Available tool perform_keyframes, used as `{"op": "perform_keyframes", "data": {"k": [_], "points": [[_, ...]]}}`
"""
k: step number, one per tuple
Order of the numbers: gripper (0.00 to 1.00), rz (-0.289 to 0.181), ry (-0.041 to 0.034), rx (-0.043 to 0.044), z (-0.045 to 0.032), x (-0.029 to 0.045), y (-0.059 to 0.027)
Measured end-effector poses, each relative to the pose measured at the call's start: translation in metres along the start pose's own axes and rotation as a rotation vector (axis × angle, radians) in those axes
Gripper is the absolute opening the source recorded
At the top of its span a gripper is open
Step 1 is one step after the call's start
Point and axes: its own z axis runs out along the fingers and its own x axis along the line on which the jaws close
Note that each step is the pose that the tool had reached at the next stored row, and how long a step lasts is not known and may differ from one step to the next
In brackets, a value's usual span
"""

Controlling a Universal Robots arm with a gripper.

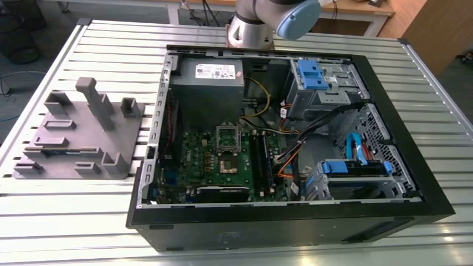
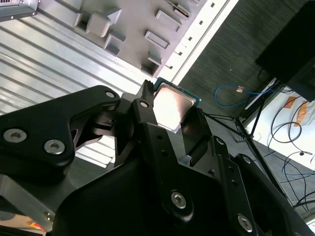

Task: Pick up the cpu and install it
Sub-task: 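Pick up the cpu and move it towards the insertion slot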

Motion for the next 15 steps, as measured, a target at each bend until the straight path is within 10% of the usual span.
{"op": "perform_keyframes", "data": {"k": [15], "points": [[0.47, 0.000, 0.0000, 0.0000, -0.0132, 0.0002, 0.0007]]}}
